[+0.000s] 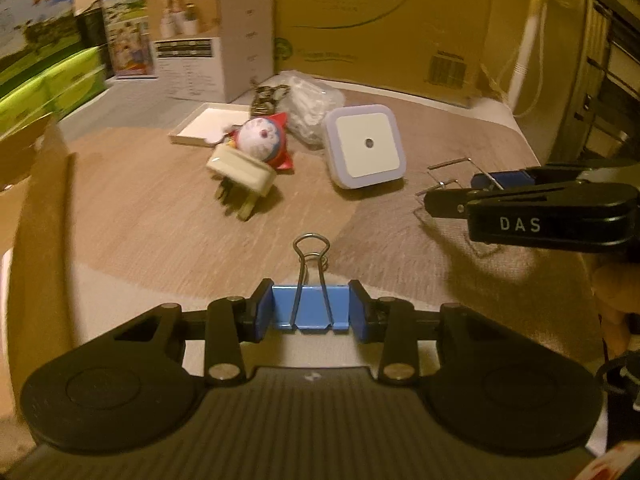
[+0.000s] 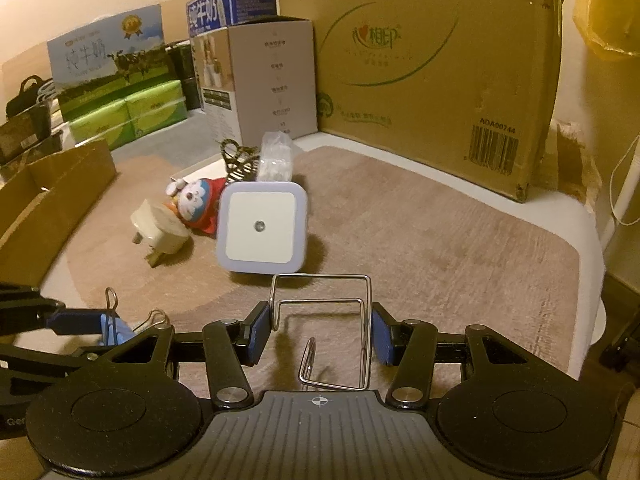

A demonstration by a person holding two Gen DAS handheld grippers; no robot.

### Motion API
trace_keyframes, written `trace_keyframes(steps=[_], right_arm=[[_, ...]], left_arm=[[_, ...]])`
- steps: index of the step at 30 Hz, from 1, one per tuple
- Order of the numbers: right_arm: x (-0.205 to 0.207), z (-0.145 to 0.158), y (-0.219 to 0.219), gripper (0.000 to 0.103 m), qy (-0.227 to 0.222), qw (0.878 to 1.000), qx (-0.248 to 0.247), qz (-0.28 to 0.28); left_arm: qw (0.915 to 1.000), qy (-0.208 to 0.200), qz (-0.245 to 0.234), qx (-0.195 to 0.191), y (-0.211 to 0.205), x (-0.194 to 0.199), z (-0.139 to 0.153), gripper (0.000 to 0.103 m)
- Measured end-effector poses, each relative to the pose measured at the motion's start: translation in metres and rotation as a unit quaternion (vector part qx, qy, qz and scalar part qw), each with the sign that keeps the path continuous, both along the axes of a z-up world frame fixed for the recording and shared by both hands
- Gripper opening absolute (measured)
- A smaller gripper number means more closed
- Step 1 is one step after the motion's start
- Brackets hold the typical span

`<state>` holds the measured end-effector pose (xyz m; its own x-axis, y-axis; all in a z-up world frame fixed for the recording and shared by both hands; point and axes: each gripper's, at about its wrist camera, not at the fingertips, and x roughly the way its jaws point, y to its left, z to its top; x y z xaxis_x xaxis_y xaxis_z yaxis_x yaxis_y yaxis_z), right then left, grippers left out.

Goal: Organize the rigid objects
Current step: 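Carry the clip into the cardboard box and open the left tool while the right releases the rack there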

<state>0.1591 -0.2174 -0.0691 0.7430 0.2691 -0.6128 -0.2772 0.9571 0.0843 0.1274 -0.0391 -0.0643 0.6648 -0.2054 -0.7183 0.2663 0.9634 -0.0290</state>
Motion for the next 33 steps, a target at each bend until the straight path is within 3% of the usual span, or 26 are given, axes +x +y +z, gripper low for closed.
trace_keyframes(steps=[15,23,33], right_arm=[[-0.040,0.035,0.036,0.052,-0.019,0.999,0.025,0.041],[-0.057,0.058,0.080,0.052,-0.035,0.995,0.041,0.088],[-0.072,0.072,0.140,0.052,-0.027,0.987,0.060,0.146]], left_arm=[[0.9965,-0.037,0.075,0.001,0.043,-0.043,0.056,0.035],[0.9907,-0.058,0.123,0.009,0.086,-0.069,0.087,0.035],[0.9817,-0.063,0.179,0.018,0.149,-0.090,0.102,0.035]])
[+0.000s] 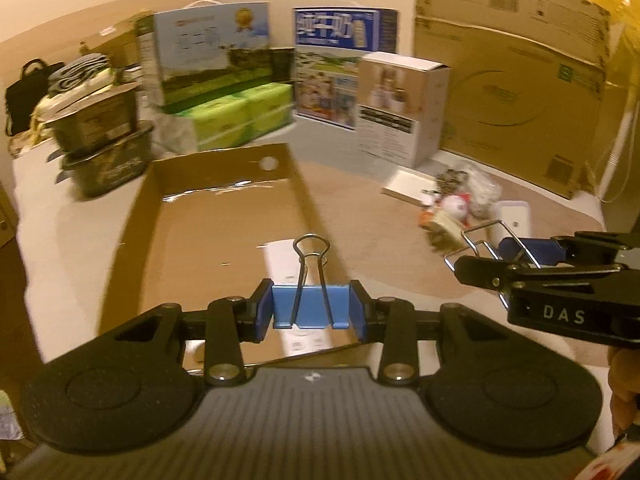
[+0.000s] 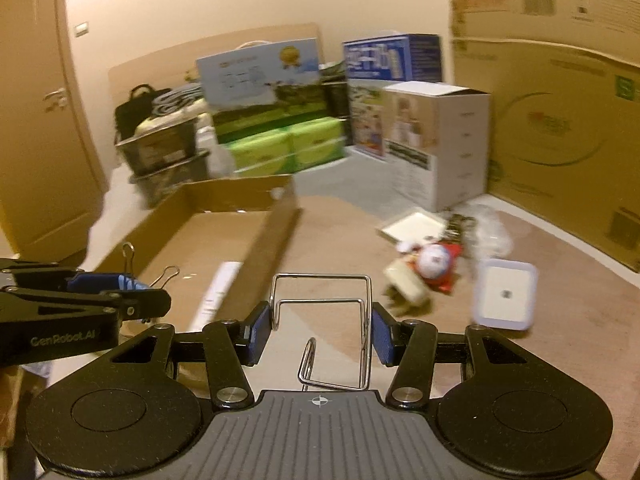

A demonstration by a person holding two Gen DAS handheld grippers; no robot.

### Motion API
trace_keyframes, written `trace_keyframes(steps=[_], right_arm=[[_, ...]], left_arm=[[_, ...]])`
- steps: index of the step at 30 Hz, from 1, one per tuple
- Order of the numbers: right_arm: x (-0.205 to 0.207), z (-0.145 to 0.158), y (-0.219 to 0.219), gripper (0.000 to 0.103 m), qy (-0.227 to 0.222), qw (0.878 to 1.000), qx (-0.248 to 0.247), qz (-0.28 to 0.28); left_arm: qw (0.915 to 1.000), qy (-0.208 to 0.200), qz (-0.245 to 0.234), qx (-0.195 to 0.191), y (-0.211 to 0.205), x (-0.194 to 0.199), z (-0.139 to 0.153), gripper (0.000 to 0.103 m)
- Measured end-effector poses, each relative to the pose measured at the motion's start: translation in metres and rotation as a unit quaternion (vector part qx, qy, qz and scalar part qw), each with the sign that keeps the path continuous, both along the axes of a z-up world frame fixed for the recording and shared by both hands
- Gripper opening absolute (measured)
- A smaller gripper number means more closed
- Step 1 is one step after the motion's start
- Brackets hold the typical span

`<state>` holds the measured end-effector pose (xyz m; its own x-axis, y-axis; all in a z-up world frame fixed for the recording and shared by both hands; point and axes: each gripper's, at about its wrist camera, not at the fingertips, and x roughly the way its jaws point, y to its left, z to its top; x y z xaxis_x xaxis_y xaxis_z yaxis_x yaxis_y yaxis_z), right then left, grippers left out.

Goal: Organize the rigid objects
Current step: 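Carry the clip into the cardboard box and open the left tool while the right releases the rack there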

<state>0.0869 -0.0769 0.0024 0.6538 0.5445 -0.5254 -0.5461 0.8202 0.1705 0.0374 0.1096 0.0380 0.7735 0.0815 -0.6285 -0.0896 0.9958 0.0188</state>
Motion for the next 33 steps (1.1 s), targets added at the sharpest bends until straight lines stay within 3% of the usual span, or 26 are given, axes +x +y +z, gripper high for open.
trace_keyframes(steps=[18,33], right_arm=[[0.016,0.012,0.095,0.052,0.000,0.999,0.000,0.053],[0.050,0.000,0.145,0.052,0.019,0.998,-0.008,0.054]], left_arm=[[0.9992,0.006,0.039,0.008,0.087,0.009,0.000,0.035],[0.9993,0.014,0.035,0.004,0.123,0.037,-0.020,0.035]])
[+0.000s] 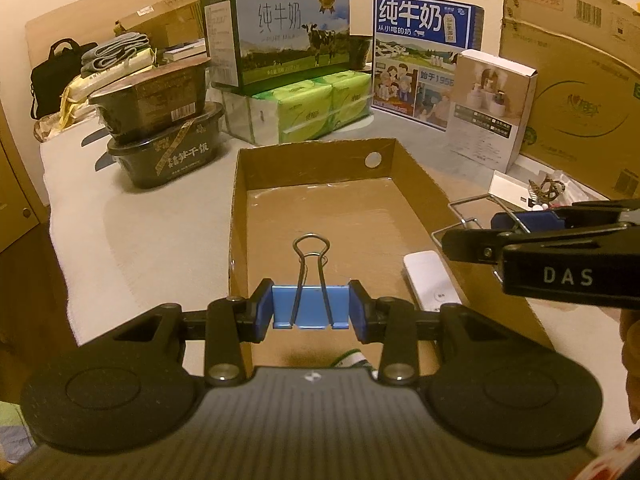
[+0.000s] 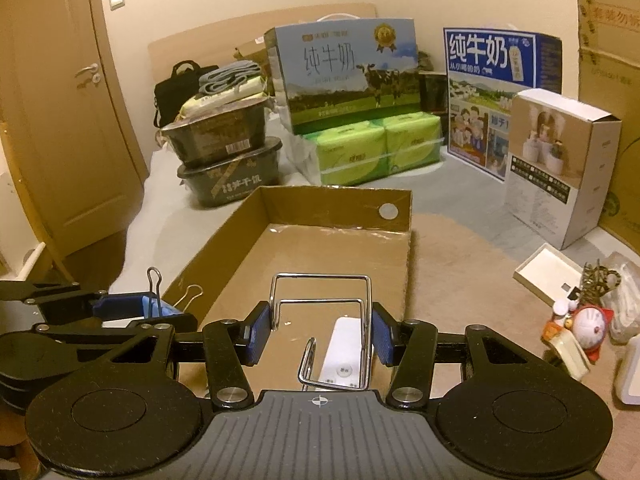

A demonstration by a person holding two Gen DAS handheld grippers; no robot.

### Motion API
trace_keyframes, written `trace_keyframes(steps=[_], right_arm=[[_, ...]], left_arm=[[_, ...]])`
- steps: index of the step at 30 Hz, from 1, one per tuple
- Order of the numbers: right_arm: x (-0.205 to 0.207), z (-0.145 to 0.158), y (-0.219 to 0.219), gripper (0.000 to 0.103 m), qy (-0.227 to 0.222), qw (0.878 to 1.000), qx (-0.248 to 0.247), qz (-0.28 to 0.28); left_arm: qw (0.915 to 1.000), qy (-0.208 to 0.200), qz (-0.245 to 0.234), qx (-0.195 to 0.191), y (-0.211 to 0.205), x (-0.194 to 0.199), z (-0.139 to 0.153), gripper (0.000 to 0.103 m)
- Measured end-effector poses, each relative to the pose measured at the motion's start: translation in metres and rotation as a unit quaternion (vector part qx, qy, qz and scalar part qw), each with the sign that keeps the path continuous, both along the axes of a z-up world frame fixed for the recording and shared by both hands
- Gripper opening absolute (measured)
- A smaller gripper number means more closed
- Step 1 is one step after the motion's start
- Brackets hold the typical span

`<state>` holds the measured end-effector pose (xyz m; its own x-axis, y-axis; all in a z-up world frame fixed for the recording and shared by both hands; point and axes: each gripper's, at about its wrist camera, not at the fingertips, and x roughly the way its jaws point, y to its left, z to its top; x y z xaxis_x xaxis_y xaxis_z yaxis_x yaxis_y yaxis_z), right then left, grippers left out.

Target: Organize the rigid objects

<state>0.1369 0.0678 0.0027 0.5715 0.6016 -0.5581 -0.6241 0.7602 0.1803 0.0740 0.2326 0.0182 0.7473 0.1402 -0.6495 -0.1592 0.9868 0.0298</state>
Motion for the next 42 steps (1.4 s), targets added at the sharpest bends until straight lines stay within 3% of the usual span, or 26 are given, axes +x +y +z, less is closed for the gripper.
trace_keyframes(steps=[11,13,14,27,34,35,36,37,42], right_arm=[[0.026,-0.013,0.008,0.052,0.019,1.000,0.001,-0.014],[0.029,-0.014,0.008,0.052,0.022,1.000,0.002,-0.017],[0.031,-0.014,0.008,0.052,0.024,1.000,0.003,-0.018],[0.032,-0.018,0.008,0.052,0.043,0.999,0.013,-0.017],[0.035,-0.016,0.008,0.053,0.067,0.996,0.058,-0.005],[0.035,-0.015,0.008,0.059,0.065,0.996,0.058,-0.007],[0.034,-0.014,0.007,0.073,0.060,0.996,0.057,-0.012],[0.033,-0.012,0.005,0.077,0.054,0.996,0.061,-0.017],[0.030,-0.004,-0.010,0.079,0.045,0.997,0.059,-0.038]], left_arm=[[0.9999,0.003,-0.012,0.002,0.005,0.021,-0.012,0.036],[0.9999,-0.001,-0.013,0.002,0.005,0.024,-0.014,0.041],[0.9999,-0.004,-0.011,0.005,0.005,0.024,-0.014,0.051],[1.0000,-0.004,0.000,0.009,0.011,0.015,-0.010,0.052],[0.9999,-0.006,0.005,0.012,0.011,0.011,-0.009,0.052],[0.9999,-0.005,0.005,0.012,0.011,0.011,-0.009,0.052],[0.9999,-0.005,0.006,0.013,0.011,0.010,-0.009,0.052],[0.9999,-0.004,0.007,0.014,0.010,0.009,-0.009,0.052],[0.9998,-0.004,0.014,0.012,0.006,0.003,-0.007,0.052]])
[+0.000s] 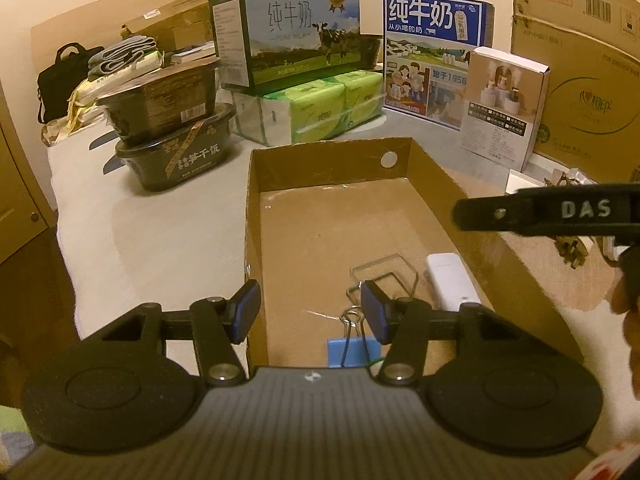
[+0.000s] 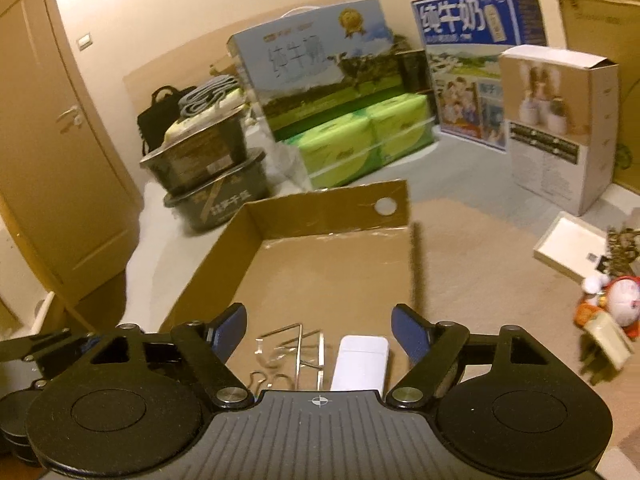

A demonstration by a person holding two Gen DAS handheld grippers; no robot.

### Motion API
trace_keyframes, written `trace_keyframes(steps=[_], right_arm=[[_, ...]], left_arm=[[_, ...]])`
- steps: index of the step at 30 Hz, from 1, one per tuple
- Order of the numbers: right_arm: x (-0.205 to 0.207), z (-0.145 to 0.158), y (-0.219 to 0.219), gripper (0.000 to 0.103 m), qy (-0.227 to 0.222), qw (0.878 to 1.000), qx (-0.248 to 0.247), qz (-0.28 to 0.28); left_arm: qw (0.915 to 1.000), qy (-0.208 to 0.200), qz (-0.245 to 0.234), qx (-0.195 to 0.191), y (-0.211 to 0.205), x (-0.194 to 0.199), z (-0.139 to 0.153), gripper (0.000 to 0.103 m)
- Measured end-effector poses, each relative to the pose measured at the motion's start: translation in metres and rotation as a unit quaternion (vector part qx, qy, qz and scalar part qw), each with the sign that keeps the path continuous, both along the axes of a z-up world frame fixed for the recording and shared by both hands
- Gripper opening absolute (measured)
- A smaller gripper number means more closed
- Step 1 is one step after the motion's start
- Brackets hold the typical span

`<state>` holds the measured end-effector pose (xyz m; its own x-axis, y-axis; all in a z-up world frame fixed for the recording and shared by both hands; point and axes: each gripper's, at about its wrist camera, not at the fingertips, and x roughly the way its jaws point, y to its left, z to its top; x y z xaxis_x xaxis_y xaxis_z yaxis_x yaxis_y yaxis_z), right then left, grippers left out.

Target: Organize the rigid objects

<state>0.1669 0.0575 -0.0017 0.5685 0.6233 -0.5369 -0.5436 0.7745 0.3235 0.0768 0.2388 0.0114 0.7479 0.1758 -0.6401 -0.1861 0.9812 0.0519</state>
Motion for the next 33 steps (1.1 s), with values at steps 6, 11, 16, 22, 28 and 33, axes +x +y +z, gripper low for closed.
trace_keyframes(steps=[6,11,16,22,28,33], right_arm=[[-0.016,0.008,-0.030,0.079,-0.014,0.999,-0.020,-0.024],[-0.032,0.013,-0.058,0.079,-0.015,0.999,-0.027,-0.042],[-0.047,0.017,-0.086,0.079,-0.024,0.997,-0.041,-0.056],[-0.058,0.017,-0.124,0.079,-0.021,0.995,-0.047,-0.081],[-0.066,0.018,-0.162,0.079,-0.018,0.993,-0.048,-0.110],[-0.069,0.018,-0.190,0.079,-0.018,0.990,-0.052,-0.132]], left_arm=[[0.9998,-0.007,0.010,-0.014,-0.011,-0.012,0.010,0.053],[0.9996,-0.011,0.008,-0.023,-0.029,-0.022,0.020,0.054],[0.9990,-0.017,0.003,-0.041,-0.051,-0.033,0.028,0.058],[0.9986,-0.017,-0.008,-0.049,-0.082,-0.041,0.034,0.062],[0.9982,-0.016,-0.015,-0.056,-0.111,-0.045,0.036,0.070],[0.9981,-0.017,-0.026,-0.053,-0.134,-0.043,0.034,0.075]])
